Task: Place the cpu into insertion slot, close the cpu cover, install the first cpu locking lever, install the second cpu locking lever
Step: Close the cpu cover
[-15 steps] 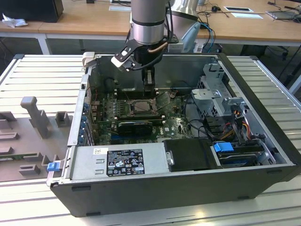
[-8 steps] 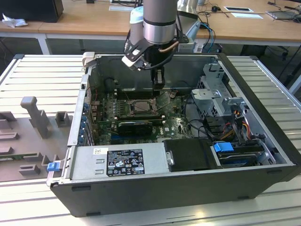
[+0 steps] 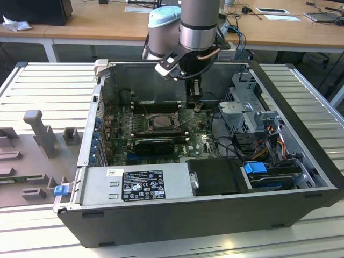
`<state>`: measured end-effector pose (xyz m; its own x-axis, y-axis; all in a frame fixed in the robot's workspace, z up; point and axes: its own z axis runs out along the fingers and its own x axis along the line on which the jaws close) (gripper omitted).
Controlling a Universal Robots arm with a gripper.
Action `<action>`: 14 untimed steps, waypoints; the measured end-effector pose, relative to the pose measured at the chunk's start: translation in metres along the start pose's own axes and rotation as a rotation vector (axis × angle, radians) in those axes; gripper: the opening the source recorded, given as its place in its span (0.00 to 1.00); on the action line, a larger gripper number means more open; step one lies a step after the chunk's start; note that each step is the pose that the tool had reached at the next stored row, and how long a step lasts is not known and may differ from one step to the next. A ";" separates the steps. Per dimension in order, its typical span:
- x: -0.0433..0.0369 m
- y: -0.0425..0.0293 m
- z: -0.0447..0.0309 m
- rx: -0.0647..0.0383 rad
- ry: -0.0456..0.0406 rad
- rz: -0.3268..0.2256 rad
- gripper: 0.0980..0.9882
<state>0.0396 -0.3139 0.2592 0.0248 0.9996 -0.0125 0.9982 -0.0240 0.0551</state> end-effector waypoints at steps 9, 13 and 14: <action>0.0039 0.0284 0.0138 0.008 0.0008 -0.018 0.06; 0.0037 0.0216 0.0158 0.032 0.0004 -0.022 0.06; 0.0037 0.0205 0.0147 0.032 0.0004 -0.021 0.06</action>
<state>0.0609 -0.3109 0.2456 0.0034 0.9999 -0.0128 0.9997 -0.0031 0.0224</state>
